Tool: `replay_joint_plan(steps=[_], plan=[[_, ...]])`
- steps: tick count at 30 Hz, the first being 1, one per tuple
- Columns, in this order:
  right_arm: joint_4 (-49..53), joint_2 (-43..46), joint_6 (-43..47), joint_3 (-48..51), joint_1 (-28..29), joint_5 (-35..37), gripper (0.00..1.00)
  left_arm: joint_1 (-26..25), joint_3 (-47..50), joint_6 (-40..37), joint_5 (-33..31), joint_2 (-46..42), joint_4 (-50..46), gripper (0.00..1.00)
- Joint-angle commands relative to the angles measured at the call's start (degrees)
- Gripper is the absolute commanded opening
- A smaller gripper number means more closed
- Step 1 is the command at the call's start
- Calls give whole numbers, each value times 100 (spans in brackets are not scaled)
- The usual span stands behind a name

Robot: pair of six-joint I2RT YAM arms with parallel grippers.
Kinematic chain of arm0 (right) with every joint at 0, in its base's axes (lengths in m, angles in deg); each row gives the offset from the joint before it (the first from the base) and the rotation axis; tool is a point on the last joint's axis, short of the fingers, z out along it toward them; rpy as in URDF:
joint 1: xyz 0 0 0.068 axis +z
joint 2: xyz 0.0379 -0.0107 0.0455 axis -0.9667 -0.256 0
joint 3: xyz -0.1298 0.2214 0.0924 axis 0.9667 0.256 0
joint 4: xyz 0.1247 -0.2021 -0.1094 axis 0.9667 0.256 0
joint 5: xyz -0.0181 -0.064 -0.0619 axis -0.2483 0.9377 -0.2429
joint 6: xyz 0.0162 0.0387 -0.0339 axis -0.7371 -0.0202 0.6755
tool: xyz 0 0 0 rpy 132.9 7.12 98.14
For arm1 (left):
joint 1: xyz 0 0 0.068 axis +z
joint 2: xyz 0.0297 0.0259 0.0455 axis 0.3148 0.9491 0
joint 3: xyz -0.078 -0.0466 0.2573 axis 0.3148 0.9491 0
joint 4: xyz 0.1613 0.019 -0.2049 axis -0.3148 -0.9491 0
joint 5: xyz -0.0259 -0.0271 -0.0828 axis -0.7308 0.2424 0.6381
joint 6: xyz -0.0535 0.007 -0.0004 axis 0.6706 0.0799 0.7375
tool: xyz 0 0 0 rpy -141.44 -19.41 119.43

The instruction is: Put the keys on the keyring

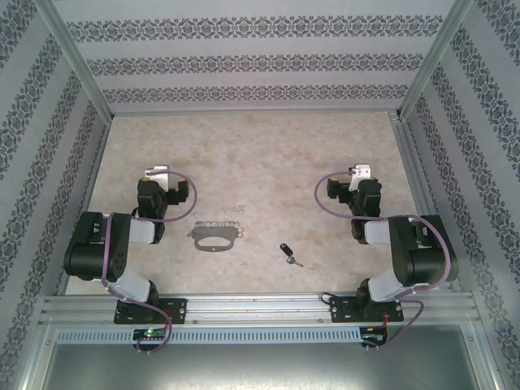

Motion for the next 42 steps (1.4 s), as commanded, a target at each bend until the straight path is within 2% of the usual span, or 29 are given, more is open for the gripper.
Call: replay_joint_plan(steps=[1, 6, 10, 14, 18, 21, 25, 28, 30, 34, 38, 42], plan=[[-19, 85, -19, -138, -57, -73, 98, 15, -75, 105, 102, 44, -112, 100], [-5, 178, -21, -142, -71, -133, 98, 12, -7, 82, 100, 16, 0, 100], [656, 813, -78, -195, -42, 217, 98, 4, 157, 170, -113, -200, 157, 100], [1759, 1211, -70, -585, 97, 494, 98, -61, 83, 204, -511, -529, -252, 99], [3088, 1449, -970, -1274, 82, 738, 98, -140, -48, 199, -779, -990, -862, 99], [3628, 1464, -1638, -1666, 40, 570, 98, -250, -336, 193, -932, -1396, -1643, 99], [3471, 1384, -2095, -1671, 28, 32, 97, -273, -956, 1243, -907, -1858, -2904, 99], [3326, 1265, -2339, -1692, 108, -968, 98, -343, -1374, 2405, -603, -2035, -3851, 99], [3480, 1218, -2456, -1778, 317, -1492, 98, -420, -1503, 3069, -245, -2024, -4150, 100], [3903, 1150, -2624, -1955, 1091, -1991, 90, -590, -1749, 3697, 371, -1990, -4923, 100], [4266, 1124, -2898, -1969, 2115, -1825, 82, -742, -1758, 4042, 832, -2037, -5369, 100], [4221, 1149, -3360, -1762, 3013, -1278, 78, -1063, -1733, 4044, 902, -2229, -5683, 100]])
